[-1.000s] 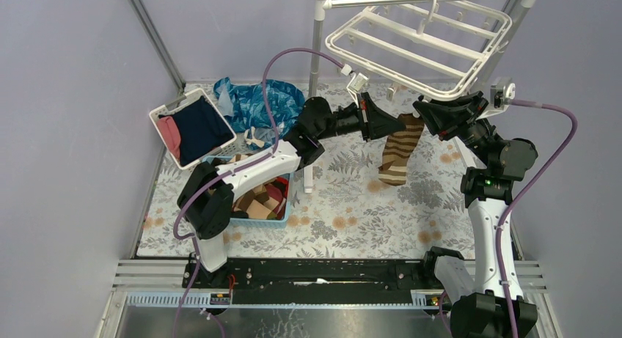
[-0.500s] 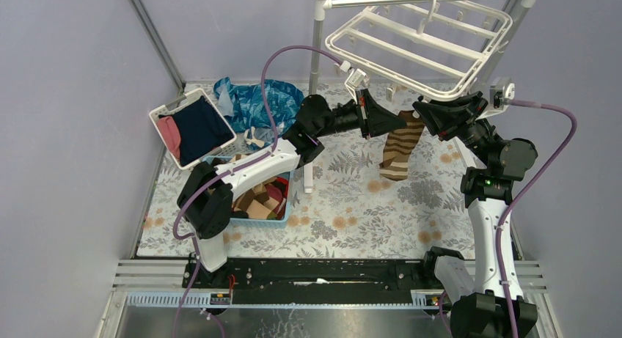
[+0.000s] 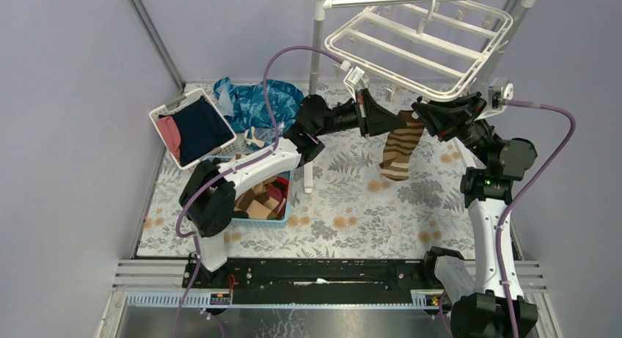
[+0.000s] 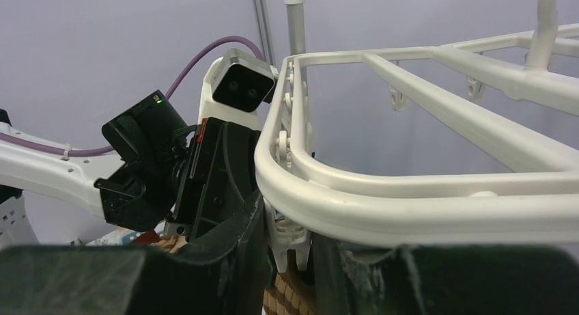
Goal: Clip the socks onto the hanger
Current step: Clamp the sock onto the hanger.
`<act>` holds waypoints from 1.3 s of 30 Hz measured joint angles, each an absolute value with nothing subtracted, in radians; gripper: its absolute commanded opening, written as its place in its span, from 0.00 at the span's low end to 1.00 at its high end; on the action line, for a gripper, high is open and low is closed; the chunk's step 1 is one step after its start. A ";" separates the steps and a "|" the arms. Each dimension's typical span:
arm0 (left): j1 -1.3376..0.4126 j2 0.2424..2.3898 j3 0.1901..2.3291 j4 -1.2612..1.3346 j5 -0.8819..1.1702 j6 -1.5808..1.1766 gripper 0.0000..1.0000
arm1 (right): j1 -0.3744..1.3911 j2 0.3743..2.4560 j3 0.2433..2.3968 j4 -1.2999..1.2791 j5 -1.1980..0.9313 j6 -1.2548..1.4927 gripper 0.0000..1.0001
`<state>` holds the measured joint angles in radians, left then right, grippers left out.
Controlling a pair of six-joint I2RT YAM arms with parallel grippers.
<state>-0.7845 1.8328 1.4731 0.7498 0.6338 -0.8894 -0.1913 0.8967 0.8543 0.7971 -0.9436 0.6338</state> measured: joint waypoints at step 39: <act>-0.752 1.830 1.395 0.855 0.649 -1.019 0.52 | -0.182 0.870 0.840 0.733 -1.043 0.569 0.95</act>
